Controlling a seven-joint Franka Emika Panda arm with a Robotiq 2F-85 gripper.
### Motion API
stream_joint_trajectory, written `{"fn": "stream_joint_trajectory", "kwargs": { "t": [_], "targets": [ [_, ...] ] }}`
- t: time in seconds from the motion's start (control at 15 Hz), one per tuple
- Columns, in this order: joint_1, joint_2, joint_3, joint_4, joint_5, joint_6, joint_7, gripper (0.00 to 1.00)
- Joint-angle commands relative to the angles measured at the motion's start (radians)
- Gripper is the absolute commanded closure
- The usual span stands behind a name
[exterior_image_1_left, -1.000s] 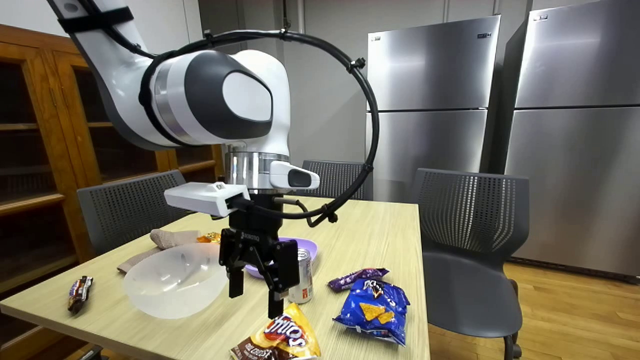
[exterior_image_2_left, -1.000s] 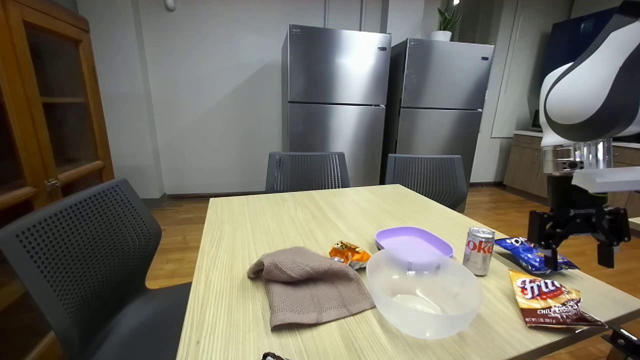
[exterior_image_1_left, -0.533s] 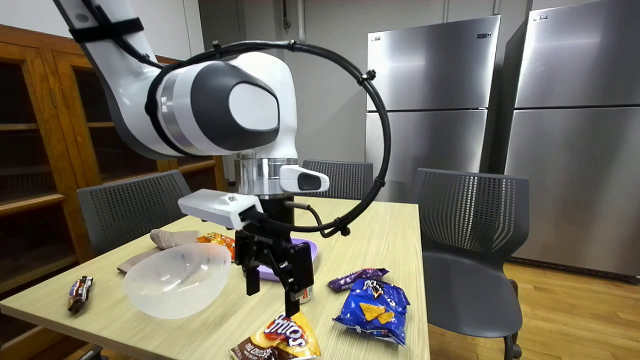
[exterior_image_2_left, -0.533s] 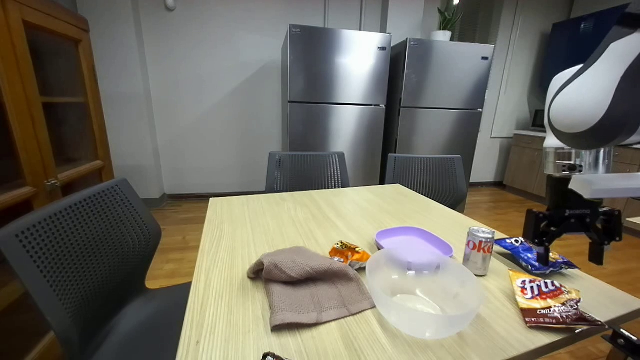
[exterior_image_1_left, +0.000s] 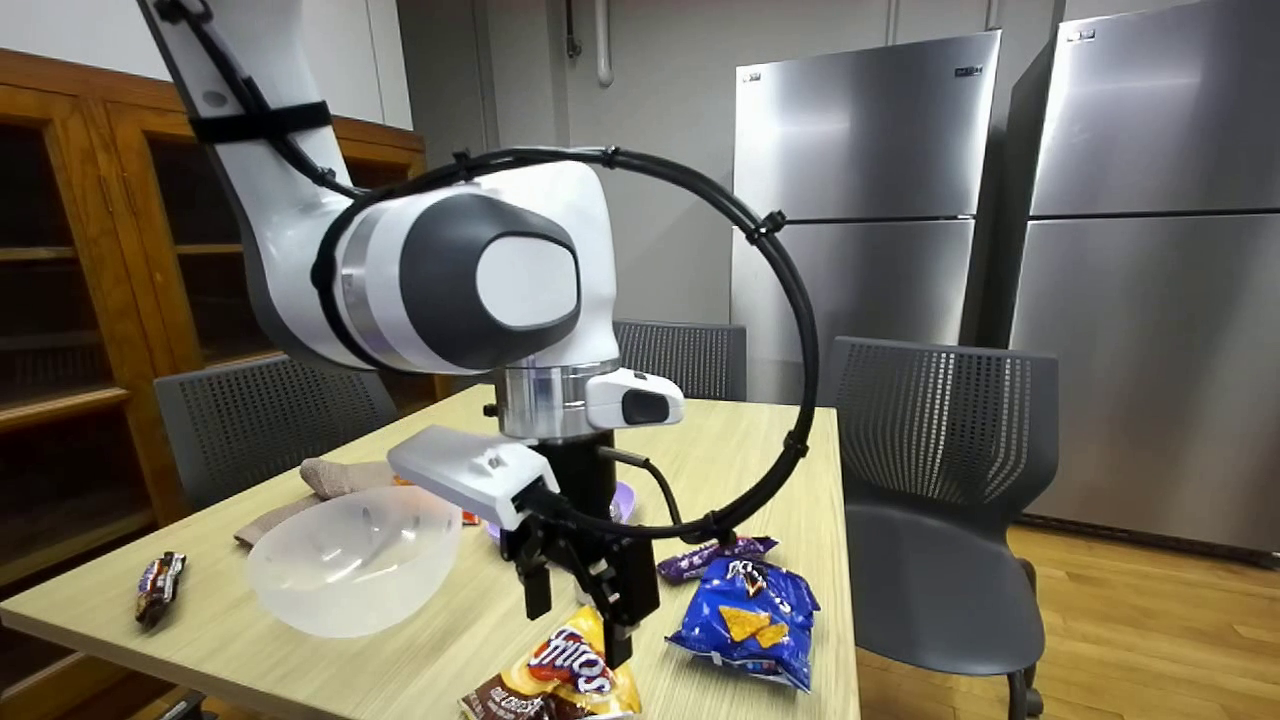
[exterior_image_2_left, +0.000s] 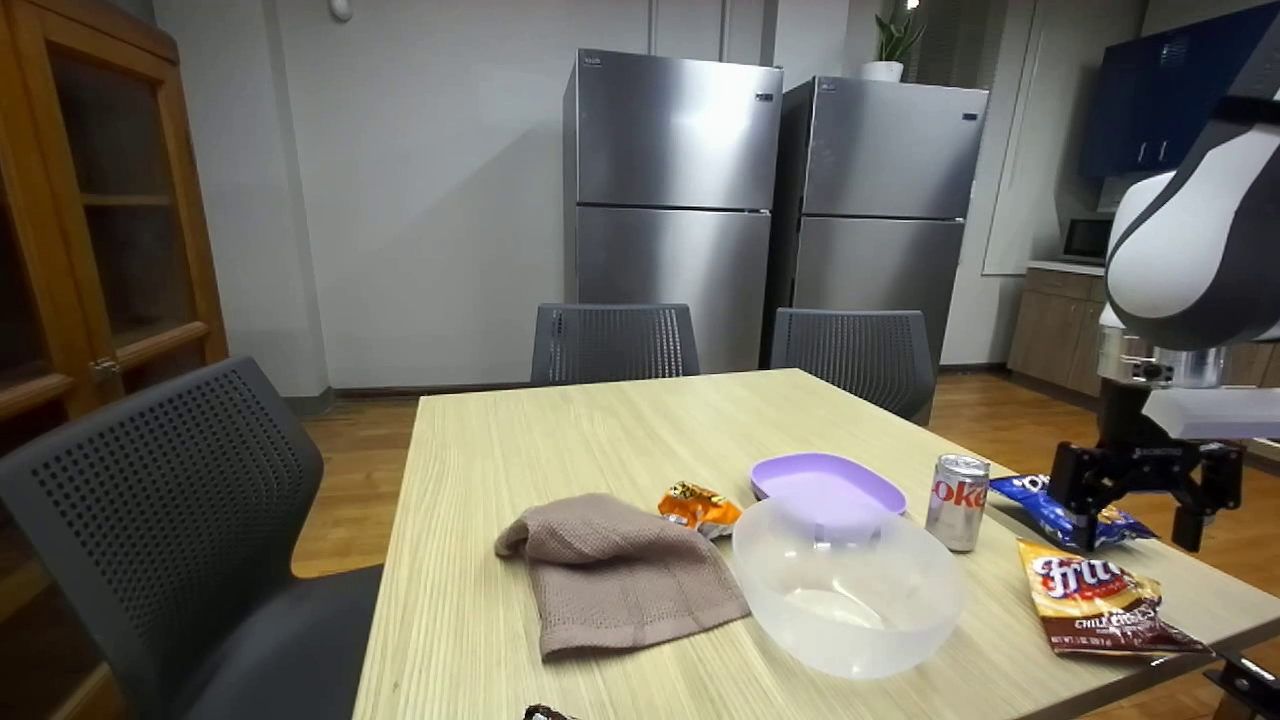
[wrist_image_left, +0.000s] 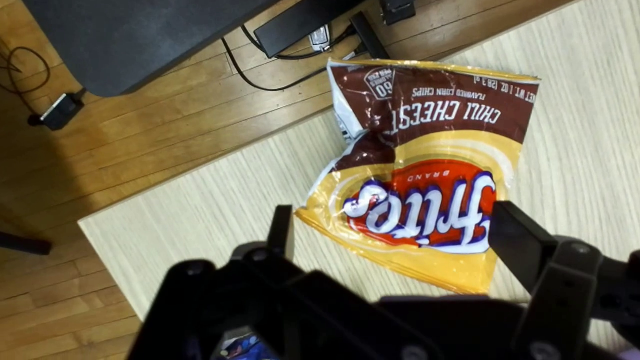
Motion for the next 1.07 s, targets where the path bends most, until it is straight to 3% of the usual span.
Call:
{"fn": "stream_joint_trajectory", "kwargs": {
  "t": [0.0,0.6,0.67,0.8,1.0],
  "targets": [
    [0.005,0.053,-0.009,0.001,0.009,0.07,-0.028,0.0],
    [0.046,0.148,-0.019,0.001,0.033,0.156,-0.026,0.0],
    [0.052,0.154,-0.024,0.001,0.031,0.166,-0.025,0.25],
    [0.059,0.161,-0.026,0.001,0.036,0.176,-0.027,0.34],
    [0.063,0.173,-0.026,0.008,0.045,0.174,-0.032,0.58]
  ]
}}
